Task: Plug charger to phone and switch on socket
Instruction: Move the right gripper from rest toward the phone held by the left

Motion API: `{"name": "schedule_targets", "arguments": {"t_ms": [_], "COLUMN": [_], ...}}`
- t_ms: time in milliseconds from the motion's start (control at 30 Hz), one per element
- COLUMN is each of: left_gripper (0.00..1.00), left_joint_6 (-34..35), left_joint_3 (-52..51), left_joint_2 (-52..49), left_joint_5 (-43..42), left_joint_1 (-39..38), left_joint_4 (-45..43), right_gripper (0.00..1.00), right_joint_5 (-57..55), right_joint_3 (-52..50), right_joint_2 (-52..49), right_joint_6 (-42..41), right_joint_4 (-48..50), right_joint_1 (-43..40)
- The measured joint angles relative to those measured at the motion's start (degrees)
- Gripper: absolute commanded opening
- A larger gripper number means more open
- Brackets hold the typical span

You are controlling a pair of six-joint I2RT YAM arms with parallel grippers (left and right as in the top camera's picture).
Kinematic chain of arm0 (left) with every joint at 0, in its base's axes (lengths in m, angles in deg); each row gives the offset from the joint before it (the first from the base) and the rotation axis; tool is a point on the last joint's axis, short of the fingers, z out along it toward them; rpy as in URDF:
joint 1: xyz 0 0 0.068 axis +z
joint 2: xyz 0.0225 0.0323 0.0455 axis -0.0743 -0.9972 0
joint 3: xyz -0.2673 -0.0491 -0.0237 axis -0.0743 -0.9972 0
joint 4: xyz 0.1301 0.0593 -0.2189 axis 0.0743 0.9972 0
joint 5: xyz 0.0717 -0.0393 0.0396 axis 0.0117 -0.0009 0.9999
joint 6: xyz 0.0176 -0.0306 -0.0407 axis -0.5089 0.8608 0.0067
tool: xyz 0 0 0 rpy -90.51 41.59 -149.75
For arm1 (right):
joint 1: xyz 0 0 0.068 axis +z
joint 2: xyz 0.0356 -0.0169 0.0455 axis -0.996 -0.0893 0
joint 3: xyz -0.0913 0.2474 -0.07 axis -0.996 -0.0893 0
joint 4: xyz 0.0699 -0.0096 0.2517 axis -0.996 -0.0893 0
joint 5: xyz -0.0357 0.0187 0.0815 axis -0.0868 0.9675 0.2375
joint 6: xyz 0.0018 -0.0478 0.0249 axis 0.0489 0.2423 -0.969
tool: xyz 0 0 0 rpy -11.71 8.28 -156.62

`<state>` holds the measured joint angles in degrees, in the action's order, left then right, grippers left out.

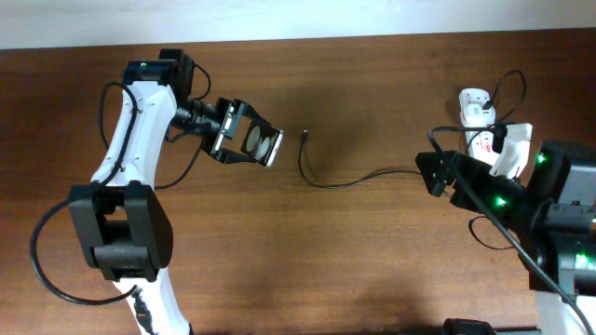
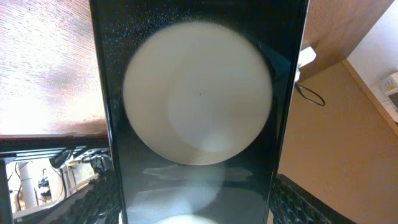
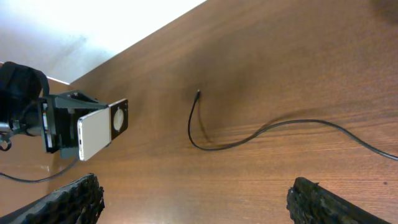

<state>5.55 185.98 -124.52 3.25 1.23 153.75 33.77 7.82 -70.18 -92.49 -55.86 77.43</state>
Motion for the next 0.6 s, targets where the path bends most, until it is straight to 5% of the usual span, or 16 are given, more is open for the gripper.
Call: {"name": "schedule_targets", "arguments": {"t_ms": [600], "left_gripper": [0.0], "left_joint_6": [0.3], "left_joint_3": [0.0], "left_joint_2": [0.0], "left_joint_5": [2.6], "left_joint_1": [0.0], "left_joint_4": [0.0], "right_gripper": [0.97], "right_joint_5": [3.6], "right_joint_3": [0.0], "right_joint_2": [-6.4], "right_joint_6": [-0.2], "right_joint_4": [1.0], "right_joint_1": [0.0]}}
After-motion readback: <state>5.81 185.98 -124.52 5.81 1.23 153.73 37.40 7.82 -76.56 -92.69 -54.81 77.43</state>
